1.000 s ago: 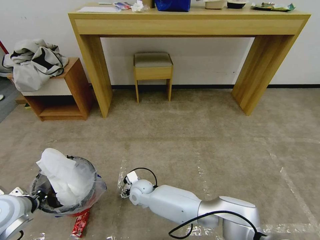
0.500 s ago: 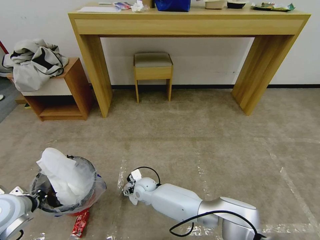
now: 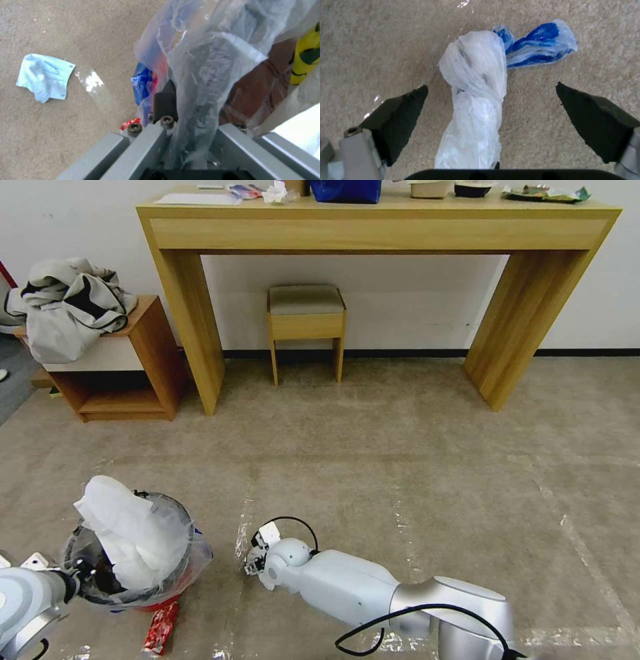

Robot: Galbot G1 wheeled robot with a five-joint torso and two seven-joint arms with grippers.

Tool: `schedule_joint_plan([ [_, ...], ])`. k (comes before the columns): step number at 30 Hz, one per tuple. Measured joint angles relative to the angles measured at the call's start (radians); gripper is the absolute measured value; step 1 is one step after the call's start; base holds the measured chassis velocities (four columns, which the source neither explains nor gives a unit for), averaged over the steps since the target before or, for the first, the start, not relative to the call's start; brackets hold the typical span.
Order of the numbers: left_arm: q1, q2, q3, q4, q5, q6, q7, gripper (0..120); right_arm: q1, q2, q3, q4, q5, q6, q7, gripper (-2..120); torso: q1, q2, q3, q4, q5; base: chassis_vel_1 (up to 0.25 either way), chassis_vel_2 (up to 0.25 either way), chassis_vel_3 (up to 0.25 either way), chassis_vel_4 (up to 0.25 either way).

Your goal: Pick up the trash bin and place the garbage on the floor into it.

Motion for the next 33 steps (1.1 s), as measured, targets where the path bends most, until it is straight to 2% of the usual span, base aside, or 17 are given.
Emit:
schedule_joint_plan([
  [6, 0.0, 0.002, 0.001, -0.001, 0.0, -0.001, 0.001, 0, -0.004, 0.008, 0.006, -0.045, -0.012, 0.007, -0.031, 91, 0.0, 0.0, 0.0, 0.0, 0.0, 0.0, 0.0, 0.0, 0.0],
  [13, 0.002, 0.005, 0.0, -0.003, 0.001, -0.001, 0.002, 0, -0.013, 0.008, 0.014, -0.071, -0.025, 0.012, -0.048, 90, 0.0, 0.0, 0.0, -0.0001, 0.0, 0.0, 0.0, 0.0, 0.0],
  [16, 0.002, 0.008, 0.0, -0.004, 0.005, -0.002, 0.003, 0, -0.017, 0.008, 0.018, -0.083, -0.03, 0.017, -0.058, 84, 0.0, 0.0, 0.0, 0.0, 0.0001, 0.0, 0.0, 0.0, 0.0],
  [18, 0.002, 0.008, 0.001, -0.004, 0.006, -0.003, 0.003, 0, -0.02, 0.008, 0.021, -0.09, -0.034, 0.02, -0.062, 79, 0.0, 0.0, 0.0, 0.0, 0.0, 0.0, 0.0, 0.0, 0.0],
  [19, 0.001, 0.008, 0.003, -0.004, 0.009, -0.003, 0.004, 0, -0.023, 0.008, 0.027, -0.097, -0.038, 0.025, -0.067, 71, 0.0, 0.0, 0.0, -0.0001, 0.0, 0.0, 0.0, 0.0, 0.0],
  [21, 0.0, 0.008, 0.004, -0.004, 0.012, -0.004, 0.005, 0, -0.024, 0.008, 0.028, -0.101, -0.04, 0.028, -0.069, 67, 0.0, 0.0, 0.0, -0.0001, 0.0001, 0.0, 0.0, 0.0, 0.0],
  [24, -0.002, 0.009, 0.005, -0.004, 0.019, -0.008, 0.008, 0, -0.027, 0.008, 0.029, -0.105, -0.043, 0.033, -0.079, 53, 0.0, 0.0, 0.0, 0.0, 0.0001, 0.0, 0.0, 0.0, 0.0],
  [27, -0.002, 0.009, 0.005, -0.002, 0.02, -0.01, 0.01, 0, -0.027, 0.008, 0.029, -0.107, -0.045, 0.034, -0.083, 46, 0.0, 0.0, 0.0, 0.0, 0.0001, 0.0, 0.0, 0.0, 0.0],
  [30, -0.003, 0.009, 0.005, 0.001, 0.026, -0.01, 0.014, 0, -0.028, 0.008, 0.033, -0.11, -0.05, 0.042, -0.091, 30, 0.0, 0.0, 0.0, 0.0, 0.0001, 0.0, 0.0, 0.0, 0.0],
  [33, -0.003, 0.009, 0.007, 0.002, 0.027, -0.01, 0.015, 0, -0.028, 0.008, 0.034, -0.11, -0.051, 0.043, -0.093, 25, 0.0, 0.0, 0.0, 0.0, 0.0, 0.0, 0.0, 0.0, 0.0],
])
